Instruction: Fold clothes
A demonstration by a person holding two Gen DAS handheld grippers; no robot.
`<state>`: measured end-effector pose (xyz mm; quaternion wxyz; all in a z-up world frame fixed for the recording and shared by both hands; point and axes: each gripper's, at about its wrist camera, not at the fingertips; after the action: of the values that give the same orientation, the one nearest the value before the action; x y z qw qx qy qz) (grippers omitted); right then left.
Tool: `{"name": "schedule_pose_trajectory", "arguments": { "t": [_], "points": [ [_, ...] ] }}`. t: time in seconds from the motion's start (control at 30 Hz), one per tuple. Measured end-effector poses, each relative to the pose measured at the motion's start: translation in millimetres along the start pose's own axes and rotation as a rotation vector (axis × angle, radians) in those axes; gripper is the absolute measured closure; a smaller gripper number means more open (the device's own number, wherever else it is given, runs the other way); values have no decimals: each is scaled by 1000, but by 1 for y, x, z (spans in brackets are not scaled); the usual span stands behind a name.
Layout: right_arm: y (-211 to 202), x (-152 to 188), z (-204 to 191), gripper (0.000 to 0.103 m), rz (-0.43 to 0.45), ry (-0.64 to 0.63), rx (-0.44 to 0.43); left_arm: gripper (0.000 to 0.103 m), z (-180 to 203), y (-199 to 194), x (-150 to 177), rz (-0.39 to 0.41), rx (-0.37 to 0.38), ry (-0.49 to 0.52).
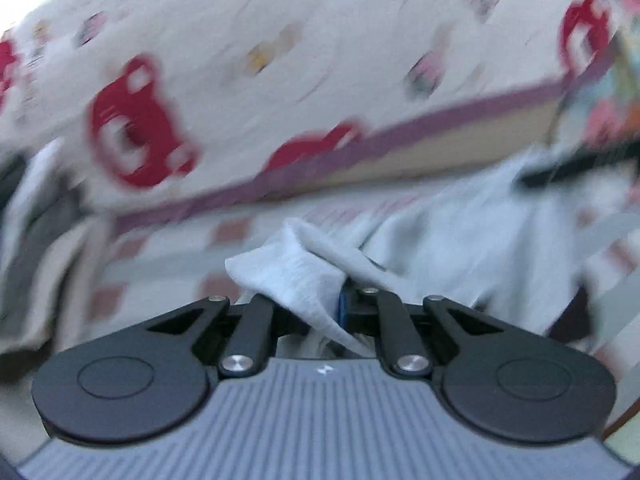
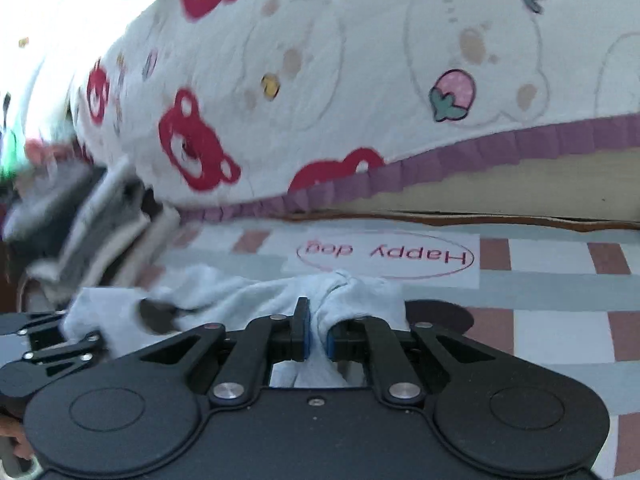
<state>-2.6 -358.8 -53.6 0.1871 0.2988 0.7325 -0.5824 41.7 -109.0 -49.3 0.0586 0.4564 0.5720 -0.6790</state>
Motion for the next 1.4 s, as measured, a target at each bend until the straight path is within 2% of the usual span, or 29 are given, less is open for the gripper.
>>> {"name": "schedule_pose_trajectory", "arguments": {
  "t": [0.13,0.23,0.27,0.33,0.4,0.43,0.47,0.53,0.6,0.73,0.8,0.87,0.9,0.93,0.97,1.0,1.1,1.13,1.17,1.23,1.33,1.4],
  "points": [
    [-29,-12,30,94,87,52,61,93,26,-23,-49,176,0,33],
    [-63,-13,55,94,179,73,200,93,32,-35,-64,250,22,10],
    [-69,-12,62,94,200,63,302,92,33,-32,-64,246,33,4],
    [-64,-7,79,91,168,18,517,91,36,-11,-59,182,80,-11],
    [-41,-1,104,91,37,3,646,90,39,21,-46,45,156,-58],
    [-27,6,120,91,-48,25,671,90,40,39,-38,-34,198,-87],
    [-20,14,131,90,-92,58,655,90,43,56,-25,-110,235,-116],
    [-16,28,145,83,-127,119,610,90,52,77,1,-190,256,-142],
    [-19,40,149,70,-126,144,611,90,63,84,21,-216,222,-118],
    [-26,55,149,67,-132,131,621,90,65,82,37,-220,213,-117],
    [-32,61,151,61,-126,122,647,90,61,80,39,-222,223,-133],
    [-37,66,149,54,-132,113,739,88,58,79,36,-225,229,-155],
    [-35,67,149,52,-154,124,838,88,58,83,34,-227,224,-174],
    [-37,72,149,52,-162,156,936,80,58,88,33,-230,219,-193],
    [-42,78,150,52,-152,196,954,76,58,92,31,-233,213,-205],
    [-48,85,153,52,-140,251,912,76,63,97,29,-245,205,-167],
    [-62,107,155,52,-99,401,630,71,72,98,26,-246,197,-112],
    [-62,115,150,52,-94,413,567,63,70,97,27,-245,220,-130],
    [-56,119,142,51,-110,394,537,52,68,96,28,-244,242,-149],
    [-39,124,126,51,-184,329,521,45,62,96,34,-256,270,-199],
    [-11,126,100,50,-272,190,536,45,58,96,43,-263,259,-230],
    [-2,121,93,50,-269,164,466,44,55,92,48,-266,263,-256]
  ]
}}
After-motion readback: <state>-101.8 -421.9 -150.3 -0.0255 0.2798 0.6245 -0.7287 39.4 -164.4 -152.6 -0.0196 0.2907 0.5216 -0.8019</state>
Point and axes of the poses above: each gripper's, at about its wrist camera, not at the fingertips, and y roughly the way its jaws point, z to its right, x to its underside, and after that the axes turned 15 degrees about -z, right-handed
